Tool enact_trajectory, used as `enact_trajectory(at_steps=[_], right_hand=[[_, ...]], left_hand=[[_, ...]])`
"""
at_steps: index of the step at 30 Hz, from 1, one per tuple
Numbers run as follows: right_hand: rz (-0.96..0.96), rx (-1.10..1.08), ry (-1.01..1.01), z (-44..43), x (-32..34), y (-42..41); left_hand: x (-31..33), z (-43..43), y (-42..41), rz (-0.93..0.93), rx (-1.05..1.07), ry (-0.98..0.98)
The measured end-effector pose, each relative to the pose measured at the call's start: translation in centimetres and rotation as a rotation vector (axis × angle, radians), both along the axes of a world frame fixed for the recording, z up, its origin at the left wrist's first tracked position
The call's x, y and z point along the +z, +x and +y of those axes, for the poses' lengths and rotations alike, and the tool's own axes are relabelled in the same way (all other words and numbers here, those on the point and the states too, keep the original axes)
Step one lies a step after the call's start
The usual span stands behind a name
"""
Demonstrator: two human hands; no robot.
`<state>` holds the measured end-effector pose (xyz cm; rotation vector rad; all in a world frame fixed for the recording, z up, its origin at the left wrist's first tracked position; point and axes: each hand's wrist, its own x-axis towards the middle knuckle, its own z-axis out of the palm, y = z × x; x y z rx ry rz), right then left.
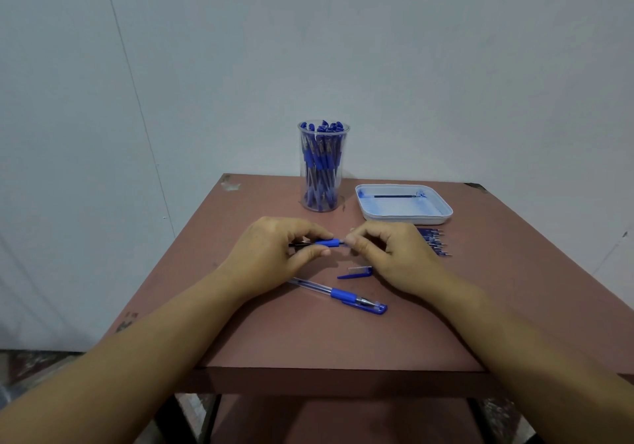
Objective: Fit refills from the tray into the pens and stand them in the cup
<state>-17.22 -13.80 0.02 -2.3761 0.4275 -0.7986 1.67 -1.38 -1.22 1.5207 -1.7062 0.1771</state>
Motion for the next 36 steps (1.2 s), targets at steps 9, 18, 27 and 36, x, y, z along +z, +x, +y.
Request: enact_trajectory(at_steps=[9,18,27,36], right_hand=[[-0.102,-0.034,-0.093,-0.7,-0.1,0.1],[0.347,0.007,-0.199,-1.5,0.2,0.3],[0.093,-0.070,-0.065,-1.0,1.3,-0.9],[0.077,-0.055,-0.073,-0.9,0.9,-0.2]], left_hand=[[-0.1,0.0,0.3,0.029,0.070,0.037],[0.0,0.1,0.6,0.001,0.106,0.035],[0.1,0.1,0.6,0.007,0.106,0.061],[0.1,-0.1,0.5,-0.005,0.097,0.070]])
